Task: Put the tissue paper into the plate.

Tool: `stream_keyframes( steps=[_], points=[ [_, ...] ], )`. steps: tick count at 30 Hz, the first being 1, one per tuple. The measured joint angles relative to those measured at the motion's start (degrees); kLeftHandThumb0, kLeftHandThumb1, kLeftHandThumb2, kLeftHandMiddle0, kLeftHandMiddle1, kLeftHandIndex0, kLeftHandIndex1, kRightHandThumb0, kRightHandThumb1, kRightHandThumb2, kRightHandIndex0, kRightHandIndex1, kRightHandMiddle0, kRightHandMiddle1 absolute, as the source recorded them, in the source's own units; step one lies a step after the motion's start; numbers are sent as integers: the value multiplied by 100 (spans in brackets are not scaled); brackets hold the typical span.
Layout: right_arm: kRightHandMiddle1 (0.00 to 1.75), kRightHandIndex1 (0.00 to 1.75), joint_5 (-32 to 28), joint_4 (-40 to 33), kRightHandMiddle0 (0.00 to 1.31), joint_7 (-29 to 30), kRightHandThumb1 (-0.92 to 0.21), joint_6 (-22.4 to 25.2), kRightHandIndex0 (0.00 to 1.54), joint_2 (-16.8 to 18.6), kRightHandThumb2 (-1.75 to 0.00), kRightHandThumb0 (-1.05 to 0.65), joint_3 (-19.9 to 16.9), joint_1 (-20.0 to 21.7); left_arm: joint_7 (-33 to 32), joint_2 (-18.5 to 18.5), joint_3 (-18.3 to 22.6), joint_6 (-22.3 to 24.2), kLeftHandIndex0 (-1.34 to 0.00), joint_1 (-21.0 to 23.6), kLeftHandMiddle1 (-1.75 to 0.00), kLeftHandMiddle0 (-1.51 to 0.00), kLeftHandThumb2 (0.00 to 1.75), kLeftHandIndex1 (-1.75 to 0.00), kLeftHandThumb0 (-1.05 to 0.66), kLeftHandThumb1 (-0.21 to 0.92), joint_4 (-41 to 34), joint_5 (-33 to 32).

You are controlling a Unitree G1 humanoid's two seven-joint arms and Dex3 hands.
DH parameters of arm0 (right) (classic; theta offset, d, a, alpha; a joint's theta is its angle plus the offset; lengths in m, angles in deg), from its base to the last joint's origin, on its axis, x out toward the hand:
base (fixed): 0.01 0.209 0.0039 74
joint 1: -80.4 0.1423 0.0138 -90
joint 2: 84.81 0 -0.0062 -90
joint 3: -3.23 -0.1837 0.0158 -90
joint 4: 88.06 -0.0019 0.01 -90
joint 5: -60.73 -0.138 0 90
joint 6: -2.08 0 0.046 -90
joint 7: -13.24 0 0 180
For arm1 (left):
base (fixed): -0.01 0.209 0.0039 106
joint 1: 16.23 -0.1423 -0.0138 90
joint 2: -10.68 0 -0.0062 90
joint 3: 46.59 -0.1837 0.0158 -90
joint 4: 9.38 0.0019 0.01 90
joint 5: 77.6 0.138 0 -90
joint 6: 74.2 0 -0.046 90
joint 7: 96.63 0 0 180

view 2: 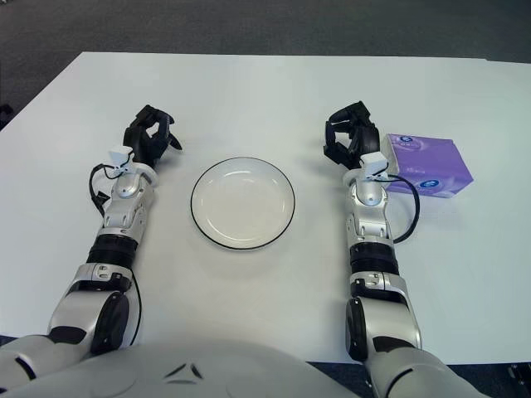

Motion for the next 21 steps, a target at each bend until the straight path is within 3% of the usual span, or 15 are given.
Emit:
stream_keyframes(
  steps=[1, 5, 6, 10, 21],
  points=[
    [147, 167, 197, -13, 49, 131, -88, -170, 68, -77, -33, -37, 0, -41, 0, -3, -5, -5, -66, 1, -175, -96, 40, -175, -28, 92, 3, 2],
    [143, 161, 391, -113, 51, 283, -91, -410, 67, -222, -25, -36, -34, -155, 0, -4, -8, -13, -66, 1, -175, -96, 40, -175, -28, 92, 9, 9],
    [133, 154, 406, -171, 53, 297, -87, -474, 65, -265, -29, -23, -60, -206, 0, -4, -10, -18, -66, 1, -175, -96, 40, -175, -28, 92, 11, 12],
    [119, 142, 384, -371, 55, 290, -81, -654, 65, -376, -35, -7, -164, -376, 0, -3, -16, -51, -67, 1, -175, -96, 40, -175, -28, 92, 14, 21],
    [113, 134, 555, -1130, 56, 266, -84, -819, 67, -742, -27, -1, -432, -817, 59, 5, -13, -145, -68, 11, -175, -96, 39, -175, -28, 92, 87, 15]
  ],
)
